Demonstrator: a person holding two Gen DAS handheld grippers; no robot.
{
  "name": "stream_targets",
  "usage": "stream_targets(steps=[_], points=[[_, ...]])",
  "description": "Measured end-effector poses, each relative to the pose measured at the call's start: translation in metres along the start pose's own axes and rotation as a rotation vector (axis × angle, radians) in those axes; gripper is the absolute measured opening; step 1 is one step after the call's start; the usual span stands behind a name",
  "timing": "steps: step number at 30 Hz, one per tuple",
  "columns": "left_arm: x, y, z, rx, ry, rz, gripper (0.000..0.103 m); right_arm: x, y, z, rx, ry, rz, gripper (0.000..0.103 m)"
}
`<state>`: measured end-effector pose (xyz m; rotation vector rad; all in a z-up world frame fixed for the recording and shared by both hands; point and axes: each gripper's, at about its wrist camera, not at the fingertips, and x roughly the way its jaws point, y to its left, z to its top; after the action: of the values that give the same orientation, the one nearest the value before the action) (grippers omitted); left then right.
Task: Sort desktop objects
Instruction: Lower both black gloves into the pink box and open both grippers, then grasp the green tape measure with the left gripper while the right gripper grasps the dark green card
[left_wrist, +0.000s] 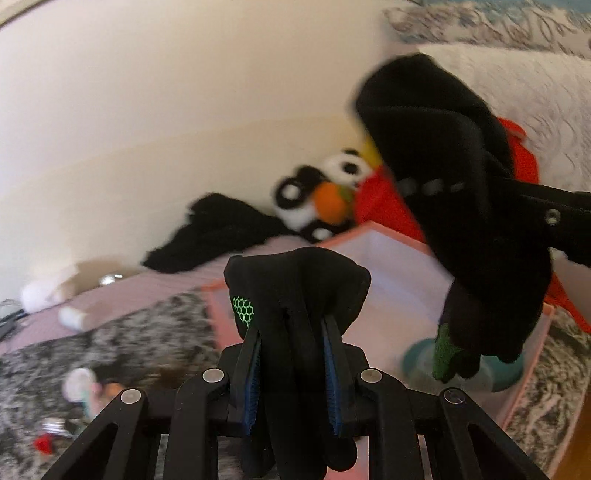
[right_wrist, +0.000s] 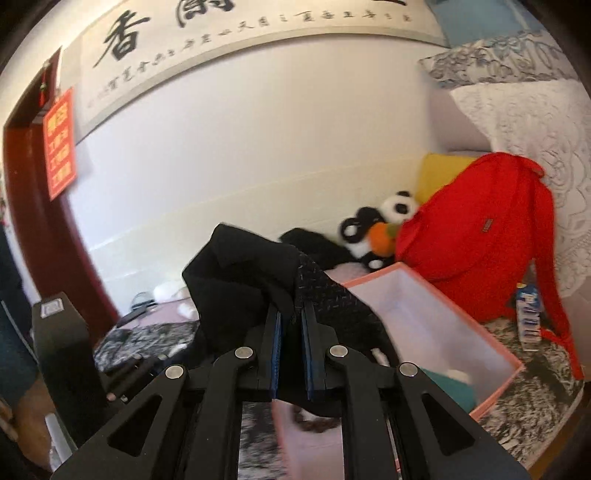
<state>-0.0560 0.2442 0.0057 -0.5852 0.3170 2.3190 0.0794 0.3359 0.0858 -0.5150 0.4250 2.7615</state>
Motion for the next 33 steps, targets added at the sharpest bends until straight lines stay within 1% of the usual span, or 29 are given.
stream_targets(steps=[1, 2, 3, 4, 5, 6, 7, 8, 9, 11, 16, 21, 25, 28, 31, 33], points=[[0.006, -0.007, 0.000, -0.003, 0.009, -0.007, 0.032, 0.003, -0.007, 0.000, 0.002, 0.011, -0.010, 0.011], [0.012, -0.012, 0.000, -0.004, 0.017, -0.012, 0.034, 0.006, -0.013, -0.002, 0.004, 0.020, -0.022, 0.011], [0.017, -0.018, 0.000, -0.007, 0.024, -0.006, 0.047, 0.011, -0.018, -0.003, 0.006, 0.028, -0.033, 0.011], [0.023, -0.023, -0.001, -0.011, 0.032, 0.008, 0.071, 0.016, -0.024, -0.006, 0.007, 0.040, -0.054, 0.013], [0.027, -0.027, -0.002, -0.016, 0.036, 0.030, 0.084, 0.021, -0.031, -0.009, 0.014, 0.053, -0.080, 0.017], [0.032, -0.028, -0.003, -0.021, 0.036, 0.061, 0.099, 0.025, -0.037, -0.012, 0.023, 0.066, -0.108, 0.022], [0.034, -0.027, -0.004, -0.025, 0.034, 0.080, 0.099, 0.031, -0.041, -0.016, 0.032, 0.078, -0.127, 0.047], [0.034, -0.028, -0.004, -0.028, 0.031, 0.089, 0.099, 0.038, -0.043, -0.019, 0.045, 0.088, -0.149, 0.063], [0.035, -0.027, -0.005, -0.034, 0.032, 0.090, 0.099, 0.040, -0.047, -0.022, 0.057, 0.081, -0.170, 0.083], [0.034, -0.025, -0.006, -0.047, 0.036, 0.090, 0.099, 0.039, -0.053, -0.025, 0.069, 0.055, -0.197, 0.085], [0.035, -0.020, -0.007, -0.062, 0.032, 0.092, 0.099, 0.034, -0.056, -0.023, 0.061, 0.023, -0.202, 0.085], [0.029, -0.015, -0.006, -0.065, 0.018, 0.090, 0.099, 0.032, -0.036, -0.025, 0.033, 0.024, -0.204, 0.085], [0.021, -0.003, -0.006, -0.094, 0.017, 0.100, 0.099, 0.034, -0.023, -0.025, 0.033, 0.024, -0.189, 0.085], [0.010, 0.016, -0.009, -0.111, 0.006, 0.137, 0.099, 0.040, -0.007, -0.025, 0.039, 0.022, -0.163, 0.085], [-0.004, 0.046, -0.021, -0.149, -0.025, 0.211, 0.099, 0.050, 0.022, -0.029, 0.030, 0.027, -0.107, 0.085], [-0.009, 0.073, -0.040, -0.171, -0.018, 0.275, 0.099, 0.058, 0.043, -0.035, 0.015, 0.032, -0.074, 0.085]])
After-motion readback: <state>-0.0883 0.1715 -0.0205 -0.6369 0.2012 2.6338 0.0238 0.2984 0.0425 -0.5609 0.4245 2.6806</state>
